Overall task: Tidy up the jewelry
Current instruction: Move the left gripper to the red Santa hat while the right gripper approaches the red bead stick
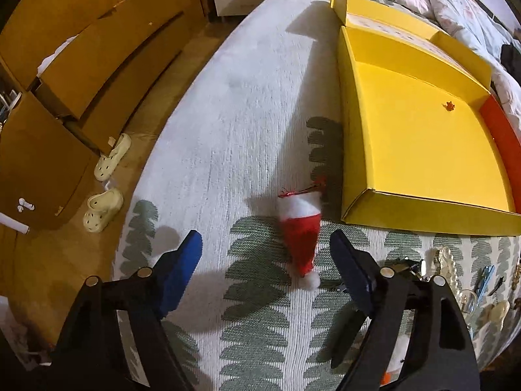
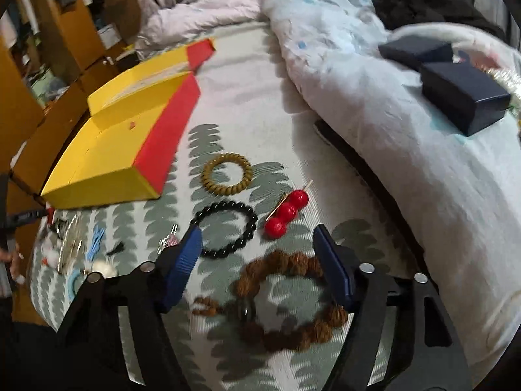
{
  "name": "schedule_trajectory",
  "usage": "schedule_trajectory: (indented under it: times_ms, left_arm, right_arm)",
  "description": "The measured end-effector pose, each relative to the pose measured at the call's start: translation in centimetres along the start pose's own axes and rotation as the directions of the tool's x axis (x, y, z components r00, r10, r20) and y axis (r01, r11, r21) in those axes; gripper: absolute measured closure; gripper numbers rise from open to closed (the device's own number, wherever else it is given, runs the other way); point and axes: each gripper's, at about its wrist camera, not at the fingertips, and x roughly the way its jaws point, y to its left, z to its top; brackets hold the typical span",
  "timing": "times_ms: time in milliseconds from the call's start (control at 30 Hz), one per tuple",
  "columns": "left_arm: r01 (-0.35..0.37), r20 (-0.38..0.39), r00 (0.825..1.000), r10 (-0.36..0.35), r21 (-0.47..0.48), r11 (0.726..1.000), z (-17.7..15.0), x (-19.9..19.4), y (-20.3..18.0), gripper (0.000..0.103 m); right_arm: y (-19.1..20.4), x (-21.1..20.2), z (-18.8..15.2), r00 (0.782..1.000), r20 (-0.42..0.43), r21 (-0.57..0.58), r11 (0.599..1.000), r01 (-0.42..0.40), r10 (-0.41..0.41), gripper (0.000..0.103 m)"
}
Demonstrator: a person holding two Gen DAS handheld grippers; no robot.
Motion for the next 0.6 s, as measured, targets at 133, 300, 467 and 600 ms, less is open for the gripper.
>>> schedule_trajectory:
  times_ms: [133, 300, 467, 600]
  left_arm:
    - [0.003, -0.010, 1.000, -0.004, -0.005, 1.000, 0.2, 0.5, 0.2, 0.023]
    - [0.007, -0.023, 1.000, -0.007, 0.001, 1.000, 0.7, 1.2, 0.0, 0.023]
    - [0.028, -0.044, 0.999, -0.028, -0.009, 1.000, 0.8, 1.7, 0.2, 0.023]
    - [0.047, -0.057, 0.997, -0.048, -0.016, 0.999, 0.9, 2.1, 0.4, 0.023]
  right_arm:
    - [-1.1, 2.1, 1.5, 0.997, -0.063, 0.051, 0.997, 0.058, -0.055, 0.043]
    - [-2.1, 4.5, 2.2, 0.985, -0.135, 0.091, 0.989, 0.119, -0.106, 0.055]
    - [-2.1, 5.9, 2.5, 0.974, -0.178, 0.086, 0.984, 0.155, -0.138, 0.059]
    - [-1.9, 6.2, 2.7, 0.969, -0.191, 0.081, 0.981, 0.173, -0.155, 0.059]
